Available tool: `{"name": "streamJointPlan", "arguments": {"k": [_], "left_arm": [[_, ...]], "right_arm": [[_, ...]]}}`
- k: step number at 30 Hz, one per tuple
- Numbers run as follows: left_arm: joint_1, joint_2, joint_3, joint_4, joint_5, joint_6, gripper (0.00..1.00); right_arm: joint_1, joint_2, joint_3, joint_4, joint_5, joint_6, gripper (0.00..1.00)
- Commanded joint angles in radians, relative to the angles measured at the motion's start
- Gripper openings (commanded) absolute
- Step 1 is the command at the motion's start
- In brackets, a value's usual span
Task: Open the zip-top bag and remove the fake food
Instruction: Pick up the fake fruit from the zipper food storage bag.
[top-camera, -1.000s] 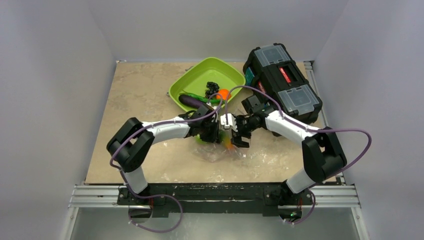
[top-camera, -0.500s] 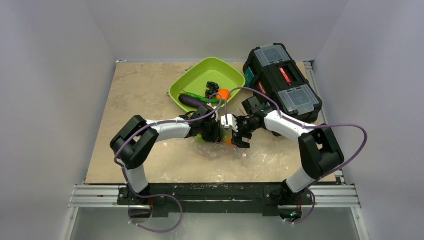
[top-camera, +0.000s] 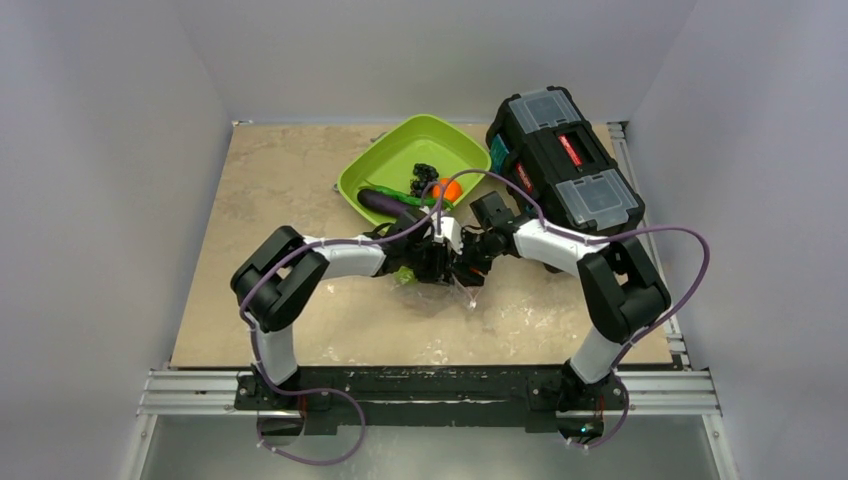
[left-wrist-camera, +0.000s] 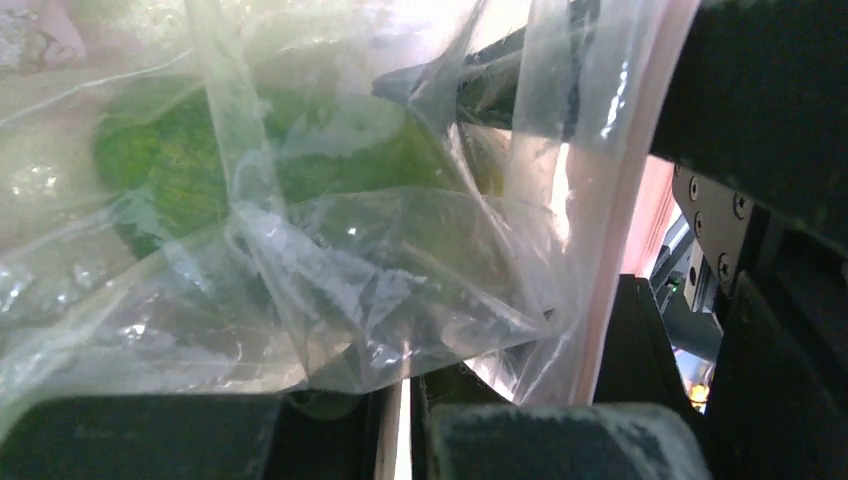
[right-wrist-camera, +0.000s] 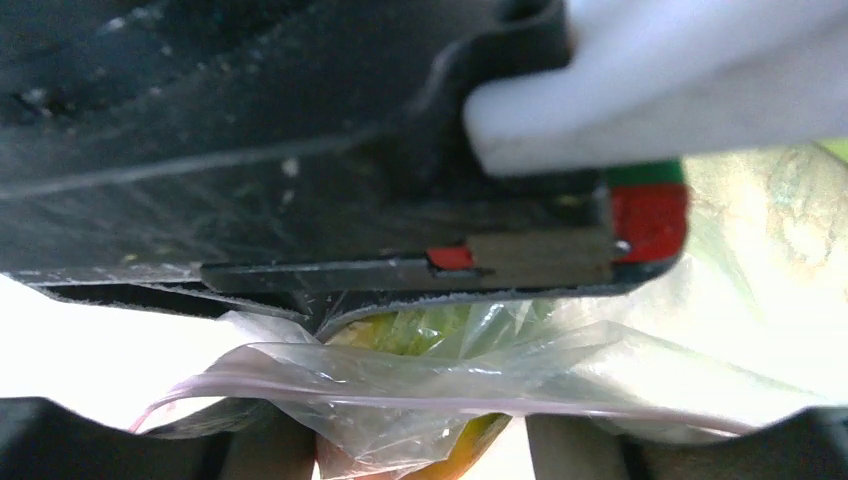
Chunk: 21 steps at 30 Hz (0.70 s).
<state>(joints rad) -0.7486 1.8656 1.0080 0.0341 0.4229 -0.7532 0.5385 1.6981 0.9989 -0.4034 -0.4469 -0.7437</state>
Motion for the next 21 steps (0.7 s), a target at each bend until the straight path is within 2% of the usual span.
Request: {"name": "streamJointPlan", "arguments": {"k": [1, 2, 4, 7, 13, 21], "left_arm": [[0.010, -0.044, -0.049, 0.046, -0.049, 0.011, 0.03], [0.023, -0.066, -0.069, 0.023, -0.071, 0.017, 0.02], [0.052, -0.110, -0.122, -0.005, -0.100, 0.029, 0.02], [0.097, -0.192, -0.206, -0.023, -0.121, 0.050, 0.00], [0.117, -0.354, -0.286, -0.098, -0.152, 0.105, 0.00], [0.124, -0.435, -0.314, -0.157, -0.174, 0.144, 0.01]], "right_arm": [[0.022, 0.001, 0.013, 0.041, 0.053, 0.027, 0.45], [0.019, -0.012, 0.009, 0.034, 0.052, 0.013, 0.36], [0.014, -0.044, -0.003, 0.022, 0.034, -0.012, 0.25], [0.013, -0.083, -0.006, -0.009, 0.015, -0.044, 0.17], [0.012, -0.116, 0.000, -0.078, -0.036, -0.100, 0.10], [-0.001, -0.186, 0.007, -0.159, -0.131, -0.134, 0.07]]}}
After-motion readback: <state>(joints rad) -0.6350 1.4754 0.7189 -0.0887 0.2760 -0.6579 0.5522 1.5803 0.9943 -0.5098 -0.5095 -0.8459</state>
